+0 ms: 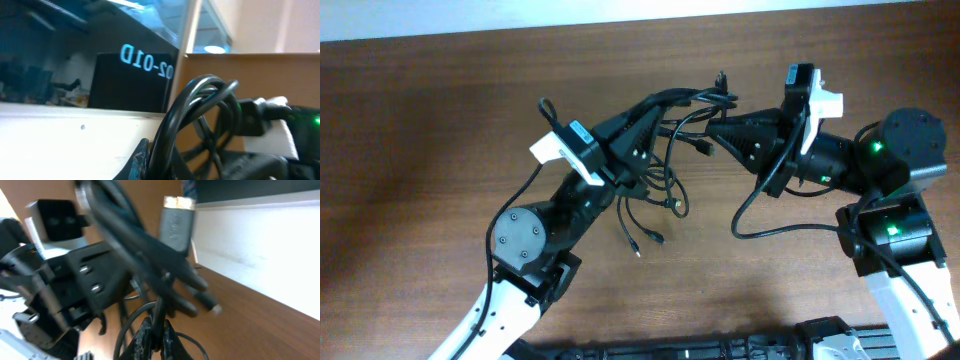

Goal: Untangle cables

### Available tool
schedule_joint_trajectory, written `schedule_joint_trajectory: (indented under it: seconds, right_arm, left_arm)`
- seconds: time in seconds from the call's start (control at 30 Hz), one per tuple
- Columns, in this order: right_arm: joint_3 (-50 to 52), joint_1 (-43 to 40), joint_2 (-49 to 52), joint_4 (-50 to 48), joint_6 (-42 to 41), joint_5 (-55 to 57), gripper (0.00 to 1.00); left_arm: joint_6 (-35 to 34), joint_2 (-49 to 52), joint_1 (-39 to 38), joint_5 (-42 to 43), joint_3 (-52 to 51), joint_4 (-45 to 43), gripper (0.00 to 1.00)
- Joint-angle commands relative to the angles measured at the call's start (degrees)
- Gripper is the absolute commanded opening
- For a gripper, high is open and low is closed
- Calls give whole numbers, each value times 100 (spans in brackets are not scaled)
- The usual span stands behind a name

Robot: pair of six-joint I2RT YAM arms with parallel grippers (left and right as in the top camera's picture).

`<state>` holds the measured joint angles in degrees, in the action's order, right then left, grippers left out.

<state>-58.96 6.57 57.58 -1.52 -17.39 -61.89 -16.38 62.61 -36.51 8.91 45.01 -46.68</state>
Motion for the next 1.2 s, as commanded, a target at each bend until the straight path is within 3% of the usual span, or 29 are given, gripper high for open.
schedule_joint_trajectory:
  seconds: [0.0,0.1,0.23,0.27,0.33,0.43,0.57,0.7,0.83,1.0,1.1,1.17]
  right_arm:
    - [2,-15,-59,273,46,-564,4]
    - [2,4,-52,693,66,-562,4]
    - [2,542,-22,717,260,-50,4]
    - [2,505,-22,734,258,190,14]
    - [2,208,-24,623,227,501,57]
    - [2,-186,-22,616,-289,1150,66]
    - [2,-177,42,682,-286,1357,66]
    - [2,-177,136,876,-286,1600,66]
    - [2,-177,136,866,-332,1888,66]
    - [2,-179,136,599,-715,1910,66]
    - [2,-177,140,678,-715,2608,66]
    - [2,-177,140,1346,-715,3508,66]
  left_arm:
    - [-968,-85,50,-1993,144,76,0]
    - [-1637,-68,50,-1958,144,140,0]
    - [-1631,81,50,-1464,144,160,0]
    - [-1458,81,50,-1215,144,151,0]
    - [-520,81,50,-411,144,179,0]
    - [22,81,50,378,144,177,0]
    - [24,81,50,925,144,-70,0]
    - [22,81,50,942,144,-232,0]
    - [24,94,50,2352,144,-254,0]
    - [24,348,50,2789,144,-254,0]
    - [22,393,50,2933,144,-365,0]
    - [22,391,50,2931,144,-782,0]
